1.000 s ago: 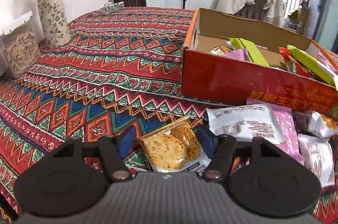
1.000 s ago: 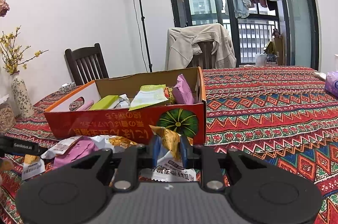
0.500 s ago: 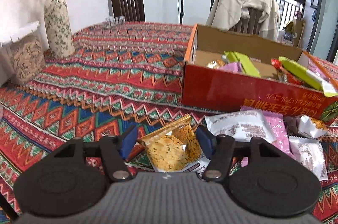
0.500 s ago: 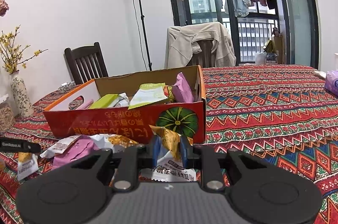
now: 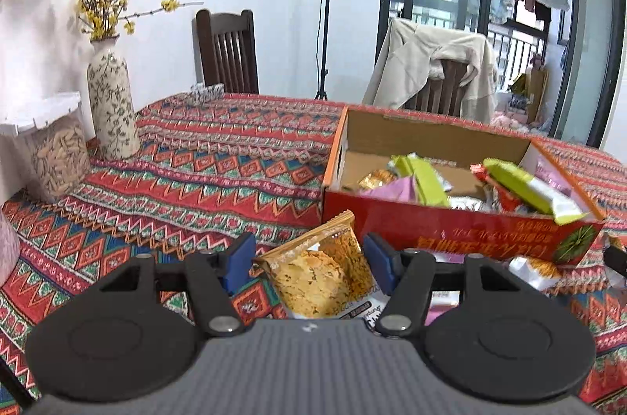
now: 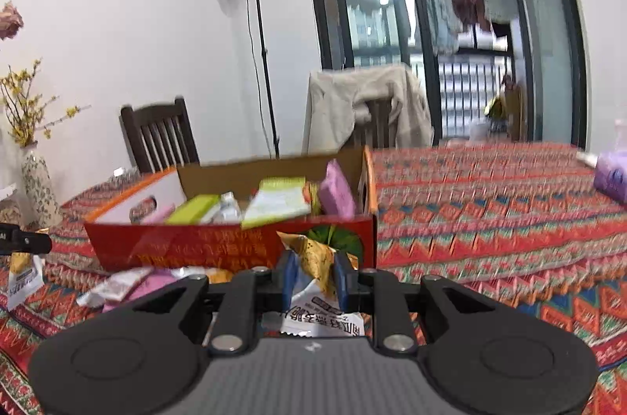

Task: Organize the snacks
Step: 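Lift the chip packet with the right tool while the left tool grasps a cracker pack, then carry both packets over the box and open both tools to drop them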

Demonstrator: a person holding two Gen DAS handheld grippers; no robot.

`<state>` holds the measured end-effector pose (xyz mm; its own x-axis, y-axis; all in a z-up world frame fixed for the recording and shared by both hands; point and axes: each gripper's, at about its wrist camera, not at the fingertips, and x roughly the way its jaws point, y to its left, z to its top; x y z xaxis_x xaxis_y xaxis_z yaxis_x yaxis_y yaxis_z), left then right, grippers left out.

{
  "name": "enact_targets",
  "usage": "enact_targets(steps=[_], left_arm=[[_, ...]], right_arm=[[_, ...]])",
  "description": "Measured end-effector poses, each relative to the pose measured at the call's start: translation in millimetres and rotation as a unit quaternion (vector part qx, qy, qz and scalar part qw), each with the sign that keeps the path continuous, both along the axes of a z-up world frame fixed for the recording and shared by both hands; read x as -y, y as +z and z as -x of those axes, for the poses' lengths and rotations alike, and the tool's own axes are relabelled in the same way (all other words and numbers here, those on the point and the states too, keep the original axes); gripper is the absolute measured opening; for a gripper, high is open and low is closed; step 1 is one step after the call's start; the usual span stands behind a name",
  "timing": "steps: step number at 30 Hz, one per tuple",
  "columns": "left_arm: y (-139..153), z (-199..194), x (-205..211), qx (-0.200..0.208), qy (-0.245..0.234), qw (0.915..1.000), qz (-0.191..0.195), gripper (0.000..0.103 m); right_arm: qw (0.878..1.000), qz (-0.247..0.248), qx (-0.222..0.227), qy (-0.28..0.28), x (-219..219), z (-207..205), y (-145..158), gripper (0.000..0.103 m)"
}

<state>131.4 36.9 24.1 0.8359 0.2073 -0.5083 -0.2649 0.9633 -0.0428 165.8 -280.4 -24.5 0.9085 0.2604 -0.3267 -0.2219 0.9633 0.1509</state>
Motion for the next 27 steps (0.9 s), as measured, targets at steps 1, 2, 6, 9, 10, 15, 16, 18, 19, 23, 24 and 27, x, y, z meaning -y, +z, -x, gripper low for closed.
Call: enact_targets(steps=[1,2,6,9,10,15,16,18,19,23,24,27], left_arm=[[2.7,-0.5,0.4,0.004,-0.001,1.0000,0.001,0.063],[4.7,-1.7,0.8,0.007,-0.002,1.0000,0.001,0.062],[15.2,-11.6,5.1,0.018,-0.014,0.9997,0.005,0.061],[23.9,-22.6,11.6,0.030,-0.026,0.9992,0.004,0.060],[26.3,-26.5,13.3,0.033,-0.029,0.9990,0.005,0.060],[34.8,-49.0,20.1,0.047,-0.039,0.9980,0.019,0.060],[36.1,-54.1,21.0,0.048,-0.040,0.9978,0.022,0.060],[38.7,-64.5,23.8,0.053,-0.042,0.9973,0.027,0.060],[39.6,-70.5,25.0,0.054,-0.043,0.9972,0.029,0.060],[39.5,-93.5,27.9,0.060,-0.041,0.9964,0.043,0.060],[38.5,-99.2,28.7,0.062,-0.039,0.9963,0.045,0.060],[31.6,-116.7,28.7,0.065,-0.029,0.9964,0.045,0.060]], right_arm=[[1.000,0.001,0.009,-0.001,0.3,3.4,3.8,0.021],[1.000,0.002,0.017,-0.002,1.0,6.1,7.9,0.021],[0.999,0.008,0.045,0.002,-0.2,13.3,29.4,0.021],[0.998,0.010,0.064,0.006,-3.5,10.9,48.1,0.021],[0.998,0.011,0.067,0.008,-6.4,8.5,53.7,0.021],[0.996,0.020,0.079,0.017,-21.5,-14.2,77.5,0.021],[0.996,0.021,0.080,0.019,-25.3,-20.1,80.9,0.021],[0.996,0.022,0.078,0.022,-32.5,-32.9,86.6,0.021],[0.997,0.022,0.077,0.023,-36.2,-40.0,89.0,0.021],[0.997,0.016,0.068,0.032,-48.8,-68.9,92.6,0.020],[0.997,0.016,0.067,0.032,-51.7,-75.4,91.8,0.021],[0.998,0.012,0.058,0.029,-58.6,-97.4,84.0,0.021]])
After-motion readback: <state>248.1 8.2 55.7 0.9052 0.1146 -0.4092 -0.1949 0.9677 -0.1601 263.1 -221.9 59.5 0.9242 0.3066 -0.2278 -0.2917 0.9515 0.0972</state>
